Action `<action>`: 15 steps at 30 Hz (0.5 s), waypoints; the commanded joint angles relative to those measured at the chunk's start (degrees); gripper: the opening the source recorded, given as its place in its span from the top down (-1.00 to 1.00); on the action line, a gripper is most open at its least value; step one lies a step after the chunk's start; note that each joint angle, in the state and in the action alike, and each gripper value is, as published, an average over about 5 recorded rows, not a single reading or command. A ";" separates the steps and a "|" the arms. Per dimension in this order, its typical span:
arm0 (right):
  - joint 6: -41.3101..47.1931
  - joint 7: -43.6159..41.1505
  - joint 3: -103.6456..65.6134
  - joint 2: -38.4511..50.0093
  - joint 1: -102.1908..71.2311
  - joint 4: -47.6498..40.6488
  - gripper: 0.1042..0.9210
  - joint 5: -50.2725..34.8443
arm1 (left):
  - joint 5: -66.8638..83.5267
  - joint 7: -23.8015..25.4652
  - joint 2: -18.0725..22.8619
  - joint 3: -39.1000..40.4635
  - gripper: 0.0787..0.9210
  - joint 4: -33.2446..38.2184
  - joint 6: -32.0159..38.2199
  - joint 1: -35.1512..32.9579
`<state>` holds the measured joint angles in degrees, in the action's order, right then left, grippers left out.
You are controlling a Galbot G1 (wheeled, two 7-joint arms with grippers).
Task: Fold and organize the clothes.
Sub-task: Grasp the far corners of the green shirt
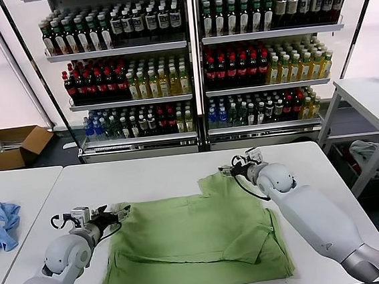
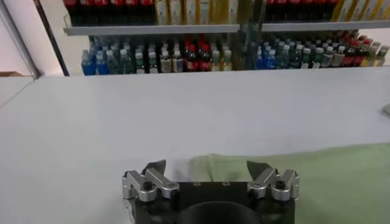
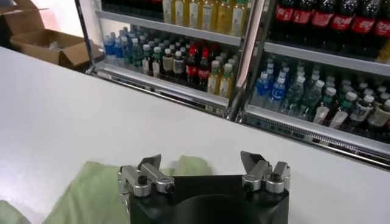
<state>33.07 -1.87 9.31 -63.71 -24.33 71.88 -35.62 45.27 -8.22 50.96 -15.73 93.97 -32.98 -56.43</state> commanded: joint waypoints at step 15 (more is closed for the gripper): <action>0.09 -1.58 0.30 -0.68 -2.72 -0.96 -0.08 2.01 | -1.25 4.38 1.01 0.32 -0.06 -5.21 -0.13 1.07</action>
<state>32.94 -3.17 9.48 -64.38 -26.44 71.08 -34.09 44.36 -5.08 51.62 -15.74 90.25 -32.84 -55.38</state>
